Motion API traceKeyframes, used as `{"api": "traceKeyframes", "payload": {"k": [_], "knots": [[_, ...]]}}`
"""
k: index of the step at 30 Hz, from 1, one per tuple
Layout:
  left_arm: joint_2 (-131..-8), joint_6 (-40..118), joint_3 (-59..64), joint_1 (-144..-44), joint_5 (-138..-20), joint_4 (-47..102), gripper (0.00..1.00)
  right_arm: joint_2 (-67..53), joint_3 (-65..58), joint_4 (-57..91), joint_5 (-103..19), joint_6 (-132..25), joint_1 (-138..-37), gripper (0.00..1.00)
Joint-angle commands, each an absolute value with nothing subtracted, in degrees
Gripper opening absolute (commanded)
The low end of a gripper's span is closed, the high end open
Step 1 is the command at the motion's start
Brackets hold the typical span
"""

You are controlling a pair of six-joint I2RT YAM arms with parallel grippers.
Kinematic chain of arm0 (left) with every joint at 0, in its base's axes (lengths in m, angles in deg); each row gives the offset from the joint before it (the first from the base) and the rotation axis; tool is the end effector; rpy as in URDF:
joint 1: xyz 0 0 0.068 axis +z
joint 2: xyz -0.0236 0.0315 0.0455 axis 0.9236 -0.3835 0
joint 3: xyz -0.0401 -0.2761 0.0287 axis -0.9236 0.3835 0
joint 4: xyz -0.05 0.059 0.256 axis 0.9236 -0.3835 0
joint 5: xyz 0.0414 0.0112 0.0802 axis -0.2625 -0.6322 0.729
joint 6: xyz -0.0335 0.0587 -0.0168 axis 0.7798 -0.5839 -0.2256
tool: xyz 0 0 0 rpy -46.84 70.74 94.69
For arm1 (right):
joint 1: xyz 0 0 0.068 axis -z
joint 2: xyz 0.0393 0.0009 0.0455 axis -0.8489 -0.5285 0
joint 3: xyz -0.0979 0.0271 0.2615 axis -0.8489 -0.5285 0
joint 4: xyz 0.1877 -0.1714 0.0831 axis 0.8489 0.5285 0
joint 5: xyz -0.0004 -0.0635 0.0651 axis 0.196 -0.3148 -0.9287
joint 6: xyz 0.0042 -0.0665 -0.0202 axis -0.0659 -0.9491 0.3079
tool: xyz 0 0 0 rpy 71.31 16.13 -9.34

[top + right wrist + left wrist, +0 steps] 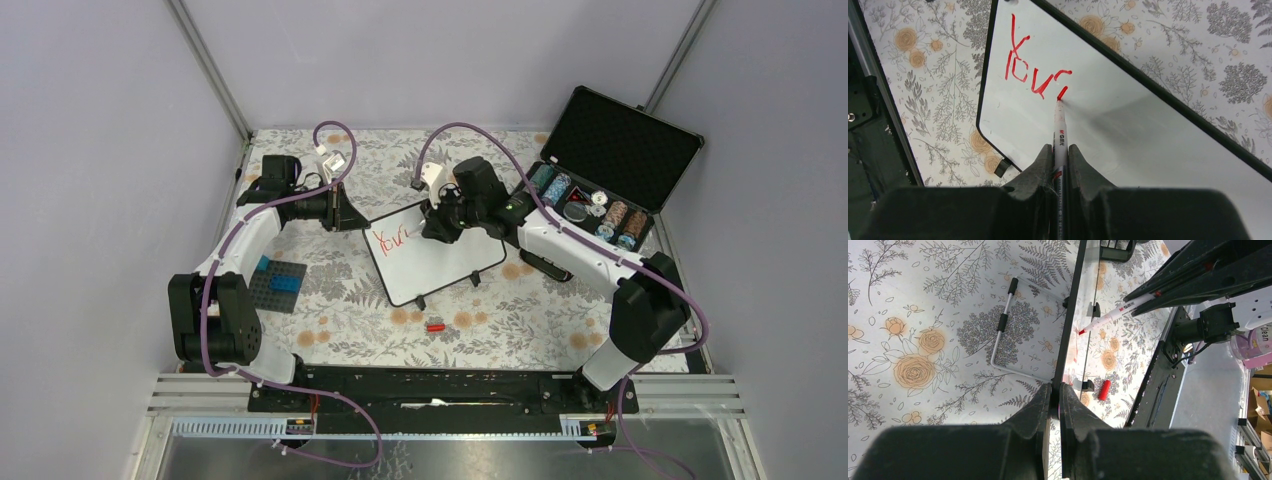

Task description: Write a sentence on the whiteboard

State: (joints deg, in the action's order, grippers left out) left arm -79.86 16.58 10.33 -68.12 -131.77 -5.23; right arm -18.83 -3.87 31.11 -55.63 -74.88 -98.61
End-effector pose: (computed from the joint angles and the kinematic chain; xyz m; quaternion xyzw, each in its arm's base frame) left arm 0.3181 -0.0533 0.2683 0.2441 0.7949 -0.4541 0.3198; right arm 0.2896 0.2750 0.3002 -0.4772 0.7202 0.2682 0.4263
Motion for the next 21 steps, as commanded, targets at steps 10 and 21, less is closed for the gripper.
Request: {"api": "traceKeyframes", "payload": {"k": [10, 21], "knots": [[-78.84, 15.79, 10.03, -69.14, -131.23, -6.02, 0.0, -17.11, -5.25, 30.43, -52.7, -76.2, -98.79, 0.0], [-78.77, 15.75, 10.08, -69.12, -131.06, -6.02, 0.0, -17.91, -1.53, 30.45, -52.48, -75.41, -97.0, 0.0]]}}
